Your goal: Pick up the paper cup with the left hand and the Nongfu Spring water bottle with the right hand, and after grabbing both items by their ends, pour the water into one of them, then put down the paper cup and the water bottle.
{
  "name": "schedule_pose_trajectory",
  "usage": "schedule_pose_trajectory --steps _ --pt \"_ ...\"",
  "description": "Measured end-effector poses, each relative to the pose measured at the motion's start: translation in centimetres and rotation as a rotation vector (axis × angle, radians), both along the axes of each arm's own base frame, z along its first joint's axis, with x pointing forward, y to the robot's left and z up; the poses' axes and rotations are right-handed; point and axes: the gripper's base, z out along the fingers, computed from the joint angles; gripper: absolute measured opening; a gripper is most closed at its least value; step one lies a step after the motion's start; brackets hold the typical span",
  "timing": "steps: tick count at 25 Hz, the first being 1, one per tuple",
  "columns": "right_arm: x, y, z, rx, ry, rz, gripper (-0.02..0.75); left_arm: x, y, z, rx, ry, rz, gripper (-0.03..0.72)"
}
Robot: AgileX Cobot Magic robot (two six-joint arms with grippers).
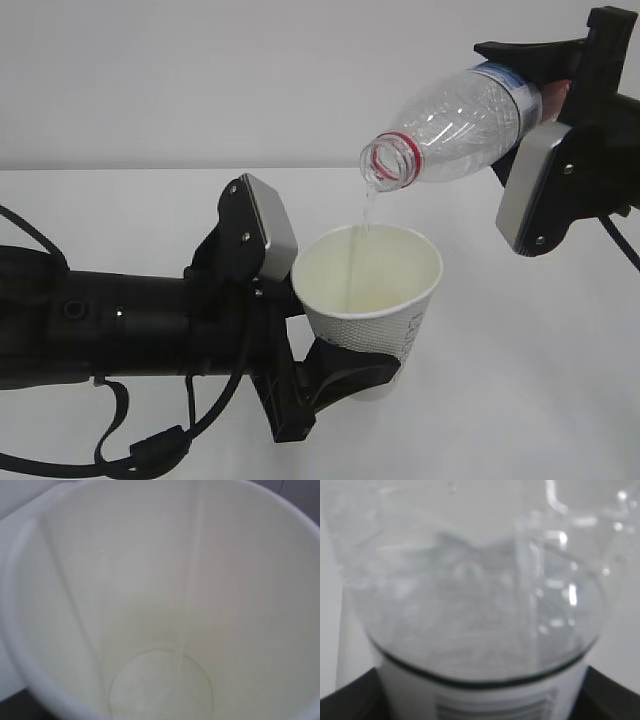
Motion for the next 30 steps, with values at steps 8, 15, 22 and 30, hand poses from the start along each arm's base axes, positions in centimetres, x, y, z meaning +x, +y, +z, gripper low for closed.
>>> schedule_pose_trajectory --steps 8,15,22,30 --pt "-0.01 0.02 0.06 0.003 -0.006 0.003 0.513 0.0 0.0 0.0 0.0 0.0 0.0 0.543" --pt "-0.03 0.05 0.14 0.007 -0.014 0.006 0.513 0.01 0.01 -0.01 0.001 0.0 0.001 0.543" --pt "-0.03 0.05 0.14 0.007 -0.014 0.006 0.513 0.01 0.01 -0.01 0.001 0.0 0.001 0.543" --pt "-0.03 0.05 0.15 0.007 -0.015 0.007 0.513 0.01 0.01 -0.01 0.001 0.0 0.001 0.543"
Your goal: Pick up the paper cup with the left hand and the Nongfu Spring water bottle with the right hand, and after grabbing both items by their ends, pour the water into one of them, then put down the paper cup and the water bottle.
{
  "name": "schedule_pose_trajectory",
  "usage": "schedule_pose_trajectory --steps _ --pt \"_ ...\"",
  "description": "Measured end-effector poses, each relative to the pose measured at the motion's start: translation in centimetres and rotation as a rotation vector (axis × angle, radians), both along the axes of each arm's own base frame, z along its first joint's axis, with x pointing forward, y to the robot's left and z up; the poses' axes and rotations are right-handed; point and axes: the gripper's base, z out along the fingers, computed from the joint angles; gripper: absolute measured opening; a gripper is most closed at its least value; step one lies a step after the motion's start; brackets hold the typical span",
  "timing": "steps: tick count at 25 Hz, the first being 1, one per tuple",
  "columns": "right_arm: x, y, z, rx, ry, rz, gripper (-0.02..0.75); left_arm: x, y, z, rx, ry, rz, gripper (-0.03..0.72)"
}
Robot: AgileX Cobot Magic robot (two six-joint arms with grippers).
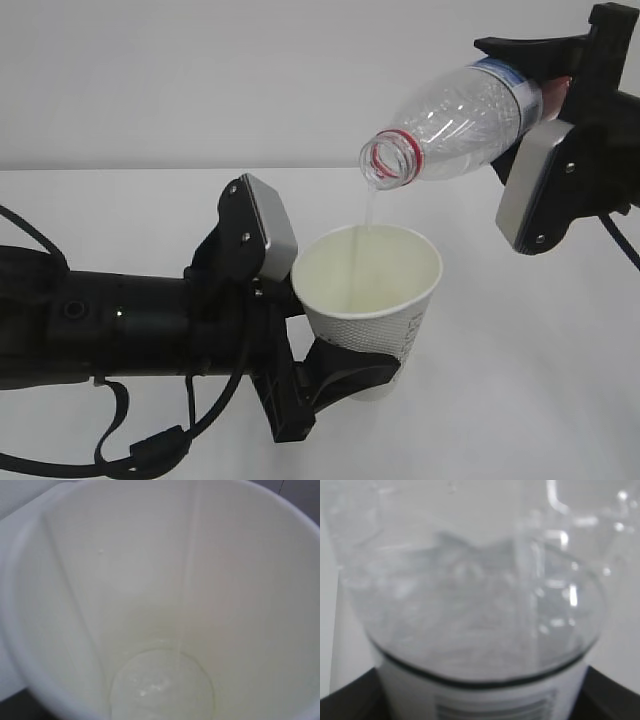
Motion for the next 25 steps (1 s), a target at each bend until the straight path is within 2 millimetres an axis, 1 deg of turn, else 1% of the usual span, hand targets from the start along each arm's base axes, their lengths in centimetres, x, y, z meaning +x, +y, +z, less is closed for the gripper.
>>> schedule_pose_trajectory --steps 25 --pt "-0.01 0.02 0.05 -0.008 -0.012 0.002 0.513 0.0 0.0 0.0 0.0 0.0 0.0 0.543"
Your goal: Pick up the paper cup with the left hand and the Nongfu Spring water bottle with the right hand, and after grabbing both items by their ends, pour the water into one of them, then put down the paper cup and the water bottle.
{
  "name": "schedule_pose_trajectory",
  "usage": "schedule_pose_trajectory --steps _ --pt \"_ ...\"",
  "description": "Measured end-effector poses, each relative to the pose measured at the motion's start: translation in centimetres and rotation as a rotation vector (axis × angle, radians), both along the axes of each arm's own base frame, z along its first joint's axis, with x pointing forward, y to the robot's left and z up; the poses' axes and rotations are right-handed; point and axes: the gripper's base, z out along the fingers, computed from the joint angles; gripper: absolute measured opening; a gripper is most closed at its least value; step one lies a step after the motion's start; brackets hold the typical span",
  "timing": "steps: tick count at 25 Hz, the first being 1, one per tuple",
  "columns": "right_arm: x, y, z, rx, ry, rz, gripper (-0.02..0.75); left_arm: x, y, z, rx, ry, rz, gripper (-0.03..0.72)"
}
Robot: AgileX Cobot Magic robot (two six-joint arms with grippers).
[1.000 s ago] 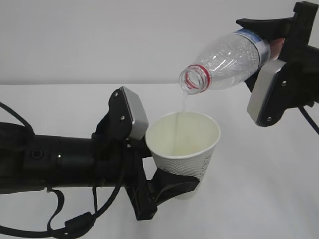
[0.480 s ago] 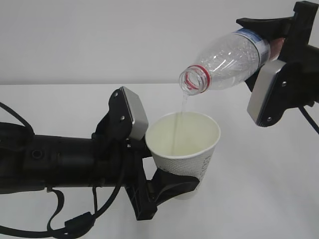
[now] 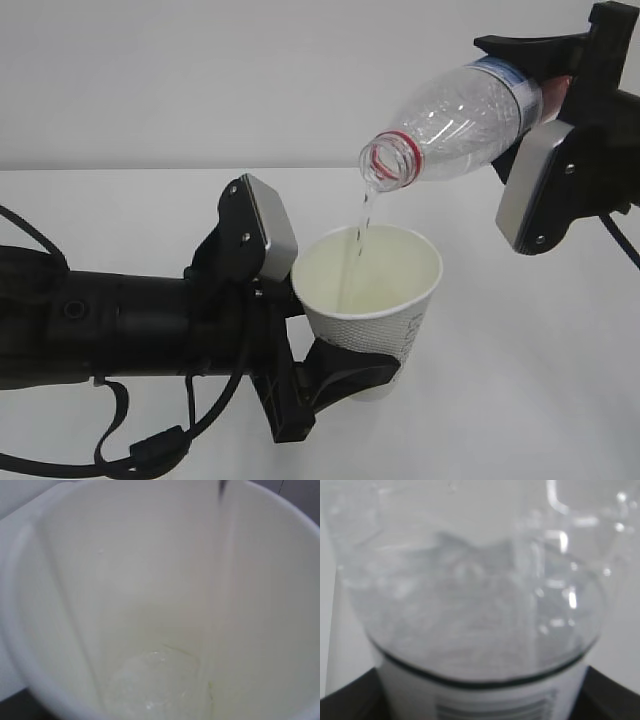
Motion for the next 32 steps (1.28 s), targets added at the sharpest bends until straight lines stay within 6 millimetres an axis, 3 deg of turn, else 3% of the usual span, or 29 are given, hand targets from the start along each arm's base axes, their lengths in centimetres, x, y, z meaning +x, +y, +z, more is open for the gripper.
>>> schedule_pose_trajectory --steps 32 --pt "0.0 0.01 0.05 -0.003 -0.008 0.001 0.512 -0.27 -0.02 -0.13 0.021 -0.018 -0.04 0.543"
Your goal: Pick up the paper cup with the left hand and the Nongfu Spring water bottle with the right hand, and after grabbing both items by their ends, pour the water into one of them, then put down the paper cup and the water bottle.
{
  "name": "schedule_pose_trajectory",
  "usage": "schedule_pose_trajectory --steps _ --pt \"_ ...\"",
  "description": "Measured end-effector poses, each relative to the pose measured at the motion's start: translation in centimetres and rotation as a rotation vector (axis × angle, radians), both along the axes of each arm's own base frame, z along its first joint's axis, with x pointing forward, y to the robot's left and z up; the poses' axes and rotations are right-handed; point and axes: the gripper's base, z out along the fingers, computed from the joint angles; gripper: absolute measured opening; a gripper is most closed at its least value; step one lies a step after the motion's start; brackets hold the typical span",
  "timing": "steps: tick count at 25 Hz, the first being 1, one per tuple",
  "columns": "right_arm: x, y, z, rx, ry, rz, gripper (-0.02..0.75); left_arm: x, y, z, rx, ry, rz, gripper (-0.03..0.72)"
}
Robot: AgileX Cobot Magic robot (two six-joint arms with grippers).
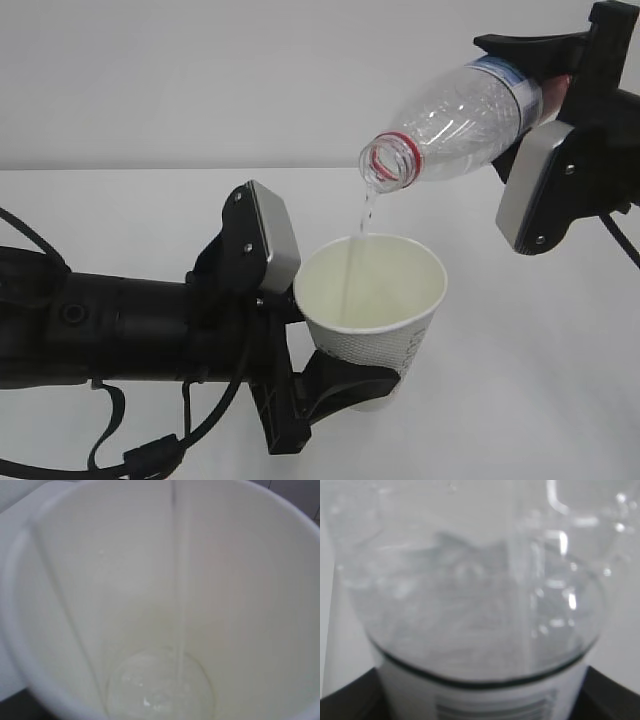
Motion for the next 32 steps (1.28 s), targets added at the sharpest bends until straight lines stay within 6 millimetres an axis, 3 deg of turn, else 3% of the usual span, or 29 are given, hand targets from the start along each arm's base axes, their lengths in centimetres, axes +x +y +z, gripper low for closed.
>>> schedule_pose_trajectory --steps 32 --pt "0.0 0.01 0.02 -0.01 -0.009 0.001 0.512 -0.01 0.0 -0.01 0.001 -0.001 -0.002 0.543"
